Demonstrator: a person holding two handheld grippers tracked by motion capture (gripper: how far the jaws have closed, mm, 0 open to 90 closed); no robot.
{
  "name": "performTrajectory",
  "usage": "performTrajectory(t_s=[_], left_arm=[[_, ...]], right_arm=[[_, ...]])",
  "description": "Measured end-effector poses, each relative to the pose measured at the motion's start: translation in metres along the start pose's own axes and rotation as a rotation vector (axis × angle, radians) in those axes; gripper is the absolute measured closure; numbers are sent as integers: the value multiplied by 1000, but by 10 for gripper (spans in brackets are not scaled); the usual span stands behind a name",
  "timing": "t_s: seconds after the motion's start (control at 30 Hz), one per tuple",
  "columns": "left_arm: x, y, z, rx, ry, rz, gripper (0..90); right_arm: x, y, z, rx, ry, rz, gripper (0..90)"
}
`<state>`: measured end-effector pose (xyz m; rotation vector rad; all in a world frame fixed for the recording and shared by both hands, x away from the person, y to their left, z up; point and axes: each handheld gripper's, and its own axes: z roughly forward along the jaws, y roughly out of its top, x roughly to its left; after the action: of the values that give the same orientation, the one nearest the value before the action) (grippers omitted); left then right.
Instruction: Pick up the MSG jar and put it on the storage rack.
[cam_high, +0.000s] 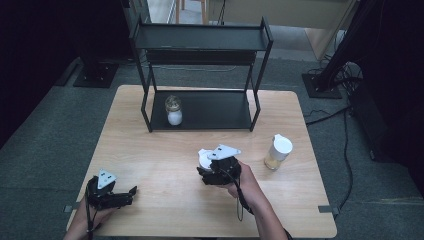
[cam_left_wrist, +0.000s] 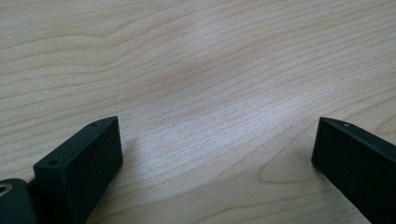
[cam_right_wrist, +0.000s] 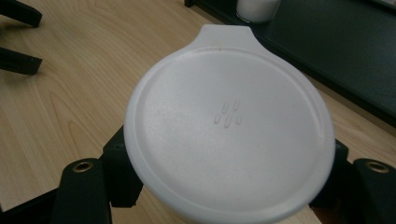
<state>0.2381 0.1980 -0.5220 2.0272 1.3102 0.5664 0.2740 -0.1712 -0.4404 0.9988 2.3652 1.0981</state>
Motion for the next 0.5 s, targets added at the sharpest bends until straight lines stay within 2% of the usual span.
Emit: performTrajectory(t_s=[0.2,0.5], left_arm=[[0,0,0,2,-3,5,19],[0,0,0,-1,-4,3,19]], right_arm=[[-4,6,6,7,-4,-4,304],[-12,15,11,6,-27,17,304]])
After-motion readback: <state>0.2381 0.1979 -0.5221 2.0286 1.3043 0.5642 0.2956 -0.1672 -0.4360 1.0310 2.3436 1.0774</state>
